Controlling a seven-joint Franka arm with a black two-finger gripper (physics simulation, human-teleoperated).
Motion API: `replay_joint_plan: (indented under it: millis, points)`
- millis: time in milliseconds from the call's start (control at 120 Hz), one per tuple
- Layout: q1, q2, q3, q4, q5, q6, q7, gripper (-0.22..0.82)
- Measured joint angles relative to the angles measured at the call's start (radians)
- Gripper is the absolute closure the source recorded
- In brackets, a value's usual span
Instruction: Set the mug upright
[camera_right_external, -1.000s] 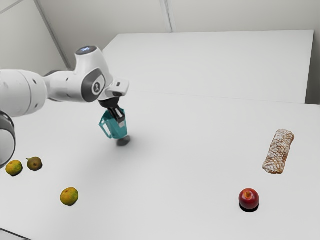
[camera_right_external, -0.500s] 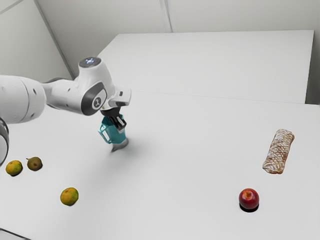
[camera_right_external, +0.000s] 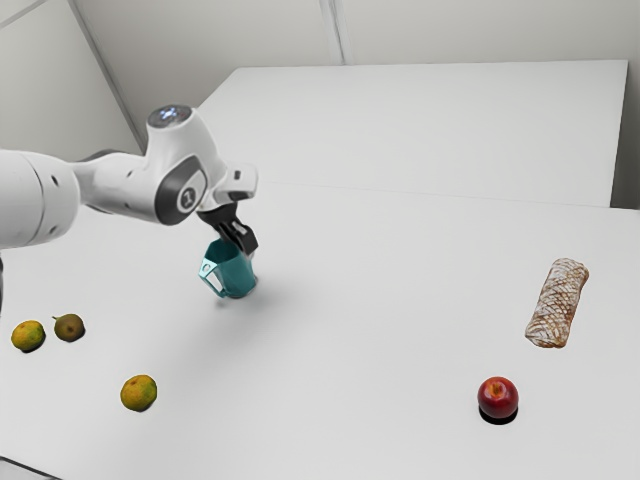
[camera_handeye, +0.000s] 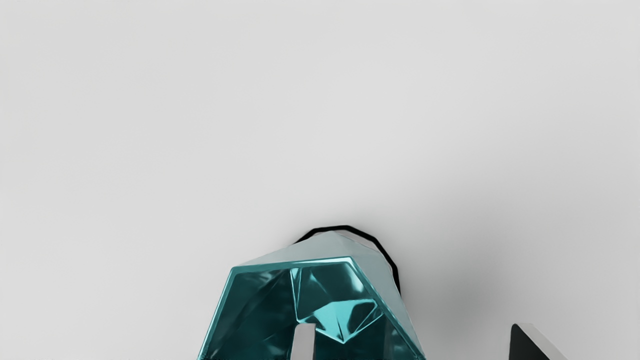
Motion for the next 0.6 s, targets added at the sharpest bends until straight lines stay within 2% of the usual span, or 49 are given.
replay_joint_plan:
  millis: [100,200,425,600]
  points:
    - [-0.001,-0.019,-0.001,0.018,-0.017,-0.011,-0.007,0.12]
    - [0.001,-0.017,-0.001,0.109,-0.067,-0.082,-0.013,0.08]
    - [0.016,0.078,0.009,0.502,-0.142,-0.429,-0.042,0.03]
    - [0.021,0.099,0.015,0.584,-0.152,-0.631,-0.077,0.01]
